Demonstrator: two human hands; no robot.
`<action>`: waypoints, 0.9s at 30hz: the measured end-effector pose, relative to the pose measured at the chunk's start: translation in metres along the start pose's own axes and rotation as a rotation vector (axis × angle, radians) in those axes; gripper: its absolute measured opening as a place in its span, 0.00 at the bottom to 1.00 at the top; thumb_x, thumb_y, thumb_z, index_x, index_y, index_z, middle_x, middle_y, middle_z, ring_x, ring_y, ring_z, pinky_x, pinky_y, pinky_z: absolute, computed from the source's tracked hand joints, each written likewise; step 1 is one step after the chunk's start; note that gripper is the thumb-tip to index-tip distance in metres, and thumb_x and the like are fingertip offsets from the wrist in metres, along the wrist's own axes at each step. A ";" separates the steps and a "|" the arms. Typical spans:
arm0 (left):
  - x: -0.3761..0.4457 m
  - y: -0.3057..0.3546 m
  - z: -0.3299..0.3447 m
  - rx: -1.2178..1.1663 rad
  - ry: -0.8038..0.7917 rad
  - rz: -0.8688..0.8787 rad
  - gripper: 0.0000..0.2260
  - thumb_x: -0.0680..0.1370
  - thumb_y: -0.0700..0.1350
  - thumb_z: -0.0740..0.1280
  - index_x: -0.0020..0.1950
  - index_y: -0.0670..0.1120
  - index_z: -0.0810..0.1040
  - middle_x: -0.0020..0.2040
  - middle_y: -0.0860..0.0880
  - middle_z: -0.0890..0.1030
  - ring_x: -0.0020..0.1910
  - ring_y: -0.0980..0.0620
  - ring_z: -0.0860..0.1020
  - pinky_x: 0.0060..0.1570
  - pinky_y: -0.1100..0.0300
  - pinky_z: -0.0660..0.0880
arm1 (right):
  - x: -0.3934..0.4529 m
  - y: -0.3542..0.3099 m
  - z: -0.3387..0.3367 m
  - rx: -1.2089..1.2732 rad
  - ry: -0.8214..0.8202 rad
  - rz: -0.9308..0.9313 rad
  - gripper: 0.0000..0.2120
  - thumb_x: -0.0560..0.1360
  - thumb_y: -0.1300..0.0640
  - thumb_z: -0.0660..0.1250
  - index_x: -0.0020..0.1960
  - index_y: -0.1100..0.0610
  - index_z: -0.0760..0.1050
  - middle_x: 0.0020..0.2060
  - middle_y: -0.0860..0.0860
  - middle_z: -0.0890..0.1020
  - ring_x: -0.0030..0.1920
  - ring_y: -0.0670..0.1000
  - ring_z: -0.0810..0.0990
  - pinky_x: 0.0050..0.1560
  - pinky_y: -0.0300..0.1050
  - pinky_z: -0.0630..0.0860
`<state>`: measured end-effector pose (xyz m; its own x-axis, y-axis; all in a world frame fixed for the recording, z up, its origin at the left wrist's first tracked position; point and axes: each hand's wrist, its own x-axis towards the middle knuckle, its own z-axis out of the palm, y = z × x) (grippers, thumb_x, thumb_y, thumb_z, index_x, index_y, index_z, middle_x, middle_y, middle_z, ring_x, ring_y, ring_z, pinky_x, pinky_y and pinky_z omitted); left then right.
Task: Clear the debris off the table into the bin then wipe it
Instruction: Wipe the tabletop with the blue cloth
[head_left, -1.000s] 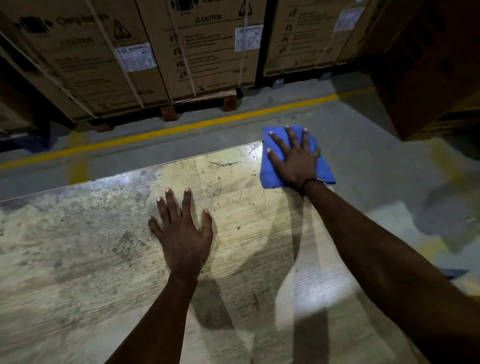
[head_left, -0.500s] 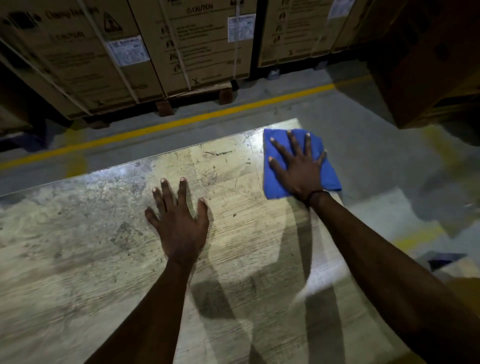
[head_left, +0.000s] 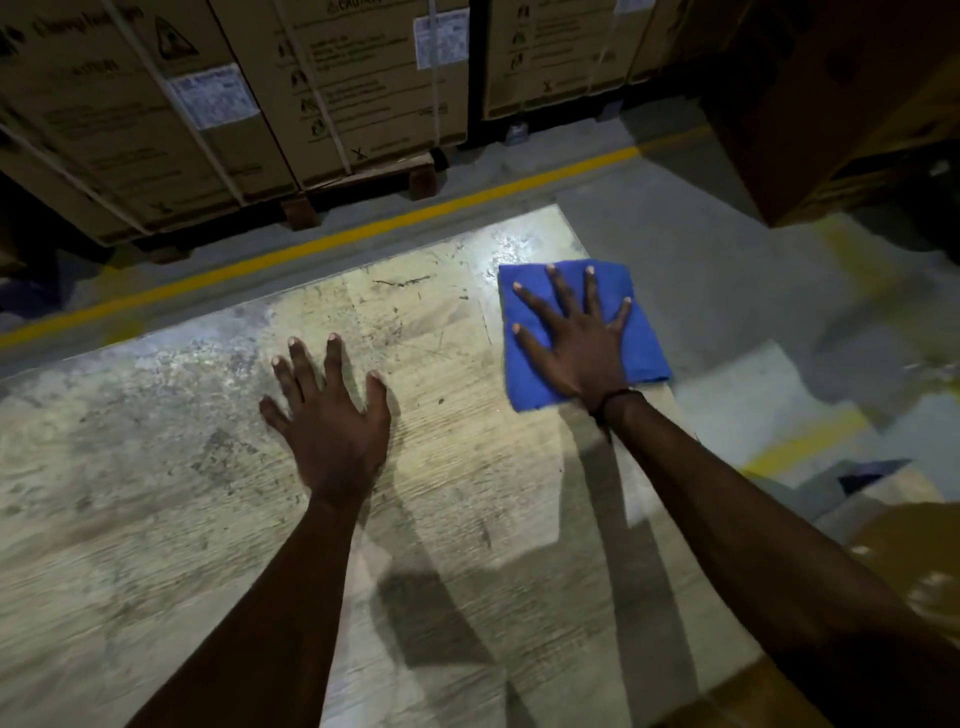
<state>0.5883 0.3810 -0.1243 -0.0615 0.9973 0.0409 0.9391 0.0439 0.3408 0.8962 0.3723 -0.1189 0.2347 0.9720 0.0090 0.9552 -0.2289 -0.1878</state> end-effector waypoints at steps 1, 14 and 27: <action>0.000 0.000 0.000 -0.003 0.000 0.003 0.31 0.84 0.64 0.53 0.85 0.56 0.55 0.86 0.45 0.50 0.85 0.41 0.47 0.79 0.30 0.46 | 0.006 -0.007 0.003 0.009 0.007 0.018 0.29 0.80 0.28 0.51 0.80 0.29 0.54 0.84 0.41 0.51 0.84 0.60 0.45 0.72 0.83 0.45; -0.002 -0.008 0.001 -0.017 -0.025 0.038 0.33 0.82 0.66 0.50 0.85 0.55 0.57 0.86 0.43 0.51 0.85 0.39 0.48 0.78 0.31 0.45 | -0.146 0.041 -0.003 -0.095 -0.011 -0.023 0.30 0.80 0.28 0.49 0.80 0.29 0.50 0.84 0.40 0.49 0.84 0.56 0.44 0.73 0.80 0.50; -0.173 -0.028 -0.018 0.012 -0.085 0.214 0.30 0.85 0.64 0.49 0.86 0.58 0.50 0.87 0.48 0.46 0.86 0.45 0.45 0.80 0.34 0.46 | -0.276 0.002 0.003 -0.003 0.006 -0.126 0.28 0.80 0.29 0.53 0.80 0.29 0.54 0.84 0.40 0.48 0.84 0.54 0.42 0.76 0.76 0.43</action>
<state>0.5667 0.2057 -0.1243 0.1674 0.9854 0.0315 0.9317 -0.1686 0.3218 0.8325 0.1038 -0.1244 0.1136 0.9928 0.0384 0.9777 -0.1049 -0.1822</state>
